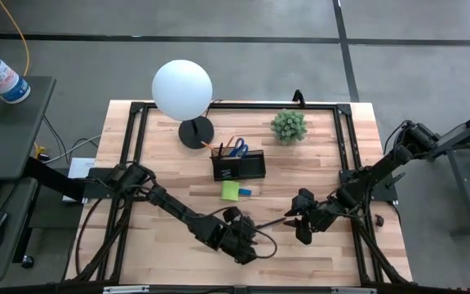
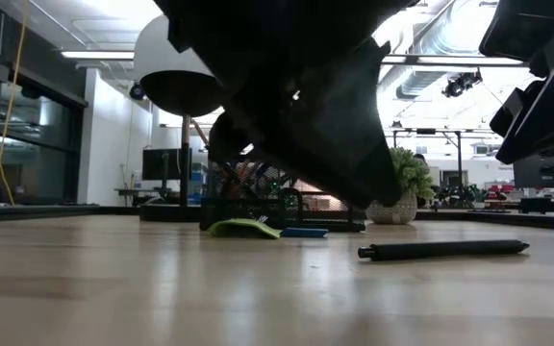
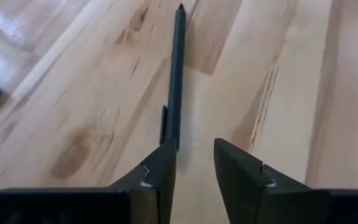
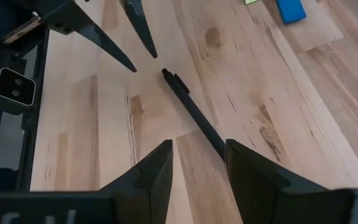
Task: Pick and place office supplies into organizer
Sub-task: Put the black pen into the top left side of the desk organizer
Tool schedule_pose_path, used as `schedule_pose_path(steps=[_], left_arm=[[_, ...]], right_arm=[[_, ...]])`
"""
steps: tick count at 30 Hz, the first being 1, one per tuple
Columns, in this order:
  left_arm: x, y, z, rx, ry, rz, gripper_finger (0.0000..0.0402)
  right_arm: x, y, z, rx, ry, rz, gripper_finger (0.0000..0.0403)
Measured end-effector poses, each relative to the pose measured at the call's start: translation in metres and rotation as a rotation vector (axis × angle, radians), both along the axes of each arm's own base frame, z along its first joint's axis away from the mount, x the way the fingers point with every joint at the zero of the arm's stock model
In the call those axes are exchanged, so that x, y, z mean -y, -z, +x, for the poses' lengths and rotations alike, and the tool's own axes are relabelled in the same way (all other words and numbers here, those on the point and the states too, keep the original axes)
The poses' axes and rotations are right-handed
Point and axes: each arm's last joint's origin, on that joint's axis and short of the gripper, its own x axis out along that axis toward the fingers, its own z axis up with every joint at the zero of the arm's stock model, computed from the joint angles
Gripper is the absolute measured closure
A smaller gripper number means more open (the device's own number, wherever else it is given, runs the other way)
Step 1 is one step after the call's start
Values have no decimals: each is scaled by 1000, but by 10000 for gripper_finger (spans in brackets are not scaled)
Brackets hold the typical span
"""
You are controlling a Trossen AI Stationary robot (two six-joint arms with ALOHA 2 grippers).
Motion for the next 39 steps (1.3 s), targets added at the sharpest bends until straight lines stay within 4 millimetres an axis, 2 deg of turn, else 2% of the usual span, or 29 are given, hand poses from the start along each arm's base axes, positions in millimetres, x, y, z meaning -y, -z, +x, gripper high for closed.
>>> schedule_pose_path(steps=[9,16,22,32,39], left_arm=[[-6,6,4,-11,0,1,289],[-12,21,10,-25,-1,-20,258],[-13,30,11,-43,2,-29,254],[-18,35,13,-62,-14,-71,299],[-17,37,14,-68,17,-109,362]], right_arm=[[0,0,0,1,2,2,265],[0,0,0,3,2,4,265],[0,0,0,6,2,6,265],[0,0,0,6,3,6,265],[0,0,0,9,4,-3,265]])
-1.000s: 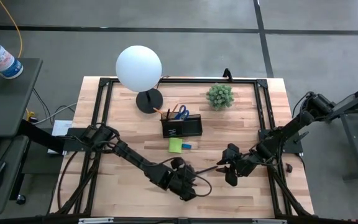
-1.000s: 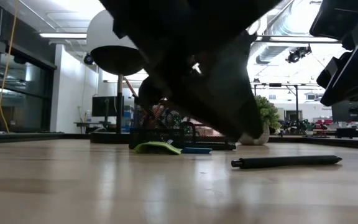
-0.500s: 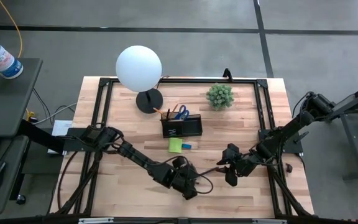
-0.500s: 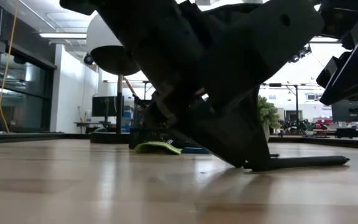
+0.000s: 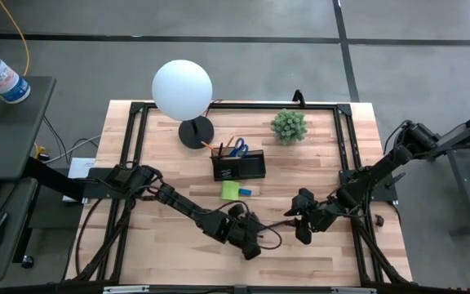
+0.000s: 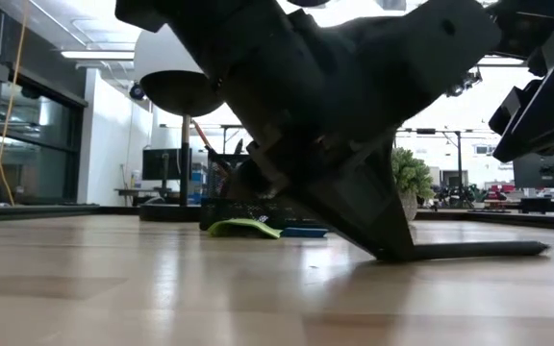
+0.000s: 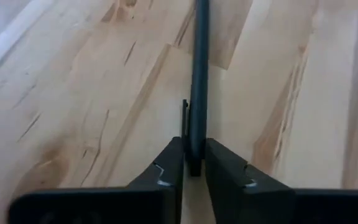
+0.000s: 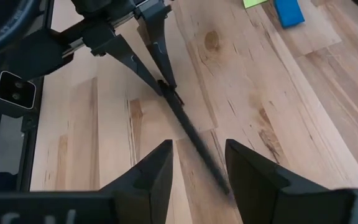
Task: Pick and place office supplies into organizer
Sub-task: Put the black pen into the top left side of the desk organizer
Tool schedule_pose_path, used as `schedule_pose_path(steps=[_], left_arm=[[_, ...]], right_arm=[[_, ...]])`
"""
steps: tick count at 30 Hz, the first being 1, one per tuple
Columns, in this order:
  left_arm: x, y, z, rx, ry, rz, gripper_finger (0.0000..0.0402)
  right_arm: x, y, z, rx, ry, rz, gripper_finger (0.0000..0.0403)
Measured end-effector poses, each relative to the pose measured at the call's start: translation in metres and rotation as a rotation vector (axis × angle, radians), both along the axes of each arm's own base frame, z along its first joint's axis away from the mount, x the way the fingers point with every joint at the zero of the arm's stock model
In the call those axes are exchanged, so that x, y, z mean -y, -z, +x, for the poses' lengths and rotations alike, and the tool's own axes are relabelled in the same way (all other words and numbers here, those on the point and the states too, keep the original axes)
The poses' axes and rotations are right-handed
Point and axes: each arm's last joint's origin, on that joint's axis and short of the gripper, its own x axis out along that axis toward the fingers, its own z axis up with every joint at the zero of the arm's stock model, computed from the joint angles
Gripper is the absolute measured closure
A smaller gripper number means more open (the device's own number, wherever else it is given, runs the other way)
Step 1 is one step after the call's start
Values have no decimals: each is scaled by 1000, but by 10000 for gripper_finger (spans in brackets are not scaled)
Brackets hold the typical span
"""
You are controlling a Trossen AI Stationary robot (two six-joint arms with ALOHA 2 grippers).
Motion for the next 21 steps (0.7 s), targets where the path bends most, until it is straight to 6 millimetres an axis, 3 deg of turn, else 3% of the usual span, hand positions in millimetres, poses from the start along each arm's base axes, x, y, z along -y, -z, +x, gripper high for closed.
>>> schedule_pose_path(steps=[3,11,21], left_arm=[[1,0,1,0,13,-23,392],[-7,0,3,-19,18,-90,397],[-11,-24,-8,-74,1,-67,400]], right_arm=[[0,0,0,0,-1,-2,265],[0,0,0,0,0,-1,265],[0,0,0,-1,3,3,265]])
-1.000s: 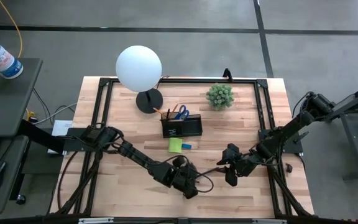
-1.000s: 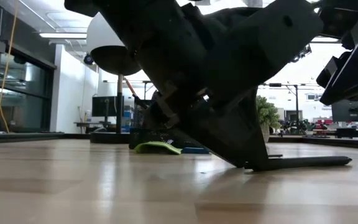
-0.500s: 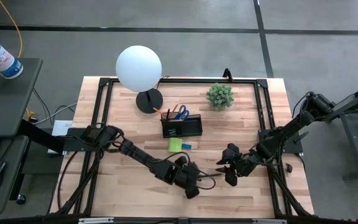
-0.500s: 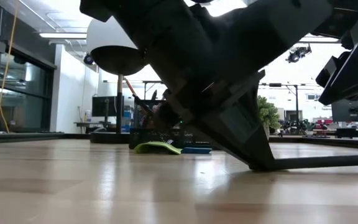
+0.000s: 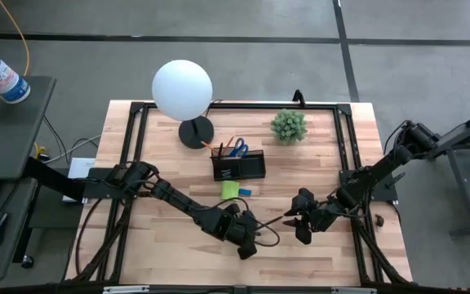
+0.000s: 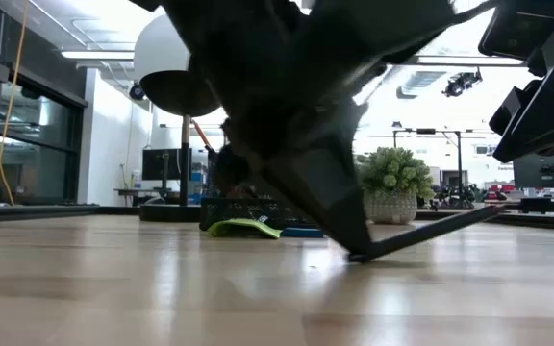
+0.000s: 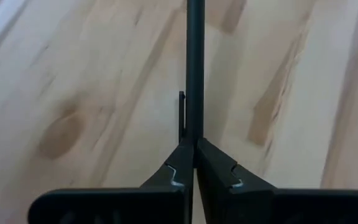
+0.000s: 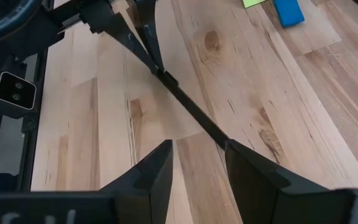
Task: Pick and place office supplies into organizer
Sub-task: Put the black pen into the top left side of the desk organizer
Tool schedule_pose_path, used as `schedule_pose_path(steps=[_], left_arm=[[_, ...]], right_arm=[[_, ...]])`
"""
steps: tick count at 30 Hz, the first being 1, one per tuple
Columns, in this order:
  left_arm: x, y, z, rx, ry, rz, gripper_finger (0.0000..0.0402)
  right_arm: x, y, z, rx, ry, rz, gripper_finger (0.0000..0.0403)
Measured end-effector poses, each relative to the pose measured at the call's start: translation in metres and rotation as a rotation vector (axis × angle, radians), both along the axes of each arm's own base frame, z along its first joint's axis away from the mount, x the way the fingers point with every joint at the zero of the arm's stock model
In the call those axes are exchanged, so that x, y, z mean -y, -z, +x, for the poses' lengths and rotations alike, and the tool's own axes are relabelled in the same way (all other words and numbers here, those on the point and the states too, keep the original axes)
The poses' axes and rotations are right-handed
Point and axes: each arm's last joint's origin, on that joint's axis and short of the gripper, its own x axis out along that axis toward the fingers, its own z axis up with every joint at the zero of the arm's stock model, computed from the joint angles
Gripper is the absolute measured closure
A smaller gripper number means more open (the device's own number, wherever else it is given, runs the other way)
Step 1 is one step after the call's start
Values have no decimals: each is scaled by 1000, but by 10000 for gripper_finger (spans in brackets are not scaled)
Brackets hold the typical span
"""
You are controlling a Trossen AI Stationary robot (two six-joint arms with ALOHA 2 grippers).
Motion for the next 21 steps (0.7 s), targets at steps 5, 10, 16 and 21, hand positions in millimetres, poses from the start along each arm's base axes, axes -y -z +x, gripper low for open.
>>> schedule_pose_path(steps=[5,10,16,21], left_arm=[[-2,-3,-5,-39,1,21,400],[1,-3,-7,-49,-3,26,400],[-3,-12,-12,-71,-22,64,400],[-7,-35,-20,-61,-48,119,401]], right_arm=[[0,0,0,0,-3,-3,265],[0,0,0,0,-3,-3,265],[0,0,0,0,-5,-4,265],[0,0,0,-3,-5,-7,265]])
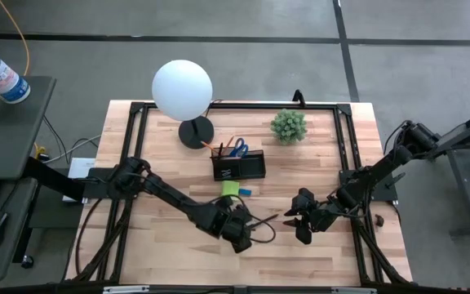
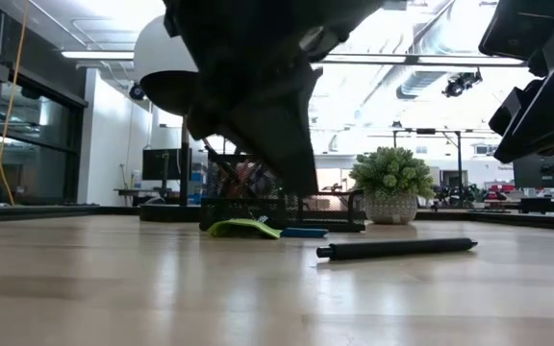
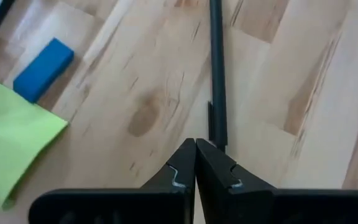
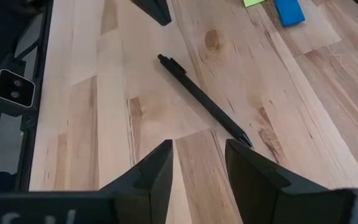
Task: Pick and place office supplies into organizer
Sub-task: Put the black pen into the top left side of the desk organizer
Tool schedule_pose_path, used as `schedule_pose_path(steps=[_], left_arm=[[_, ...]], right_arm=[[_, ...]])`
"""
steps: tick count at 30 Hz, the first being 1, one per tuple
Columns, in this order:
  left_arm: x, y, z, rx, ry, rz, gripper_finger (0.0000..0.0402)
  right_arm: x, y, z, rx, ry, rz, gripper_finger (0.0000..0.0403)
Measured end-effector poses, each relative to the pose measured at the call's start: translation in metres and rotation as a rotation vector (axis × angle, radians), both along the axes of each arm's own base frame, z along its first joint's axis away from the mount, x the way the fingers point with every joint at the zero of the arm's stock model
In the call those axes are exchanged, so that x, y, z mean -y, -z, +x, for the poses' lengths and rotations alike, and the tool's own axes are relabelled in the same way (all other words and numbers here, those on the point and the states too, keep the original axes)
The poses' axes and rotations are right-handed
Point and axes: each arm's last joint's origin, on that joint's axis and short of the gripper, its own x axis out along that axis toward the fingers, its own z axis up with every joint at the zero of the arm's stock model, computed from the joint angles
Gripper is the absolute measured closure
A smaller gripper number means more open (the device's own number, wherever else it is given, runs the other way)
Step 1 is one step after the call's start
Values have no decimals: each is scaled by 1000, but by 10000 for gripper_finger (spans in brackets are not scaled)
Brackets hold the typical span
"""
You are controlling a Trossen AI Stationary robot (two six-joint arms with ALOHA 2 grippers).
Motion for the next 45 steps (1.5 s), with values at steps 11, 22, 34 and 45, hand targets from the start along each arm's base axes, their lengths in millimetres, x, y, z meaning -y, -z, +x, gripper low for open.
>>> schedule_pose_path(steps=[11,22,34,45], left_arm=[[0,8,4,-33,59,-141,392],[2,27,15,9,56,-136,289],[3,41,17,-4,66,-88,251],[-3,54,20,-46,34,-182,359]], right_arm=[[0,-1,1,12,4,-13,265],[0,-2,1,26,10,-10,265],[0,-2,2,30,8,-17,265],[0,-2,2,33,8,-14,265]])
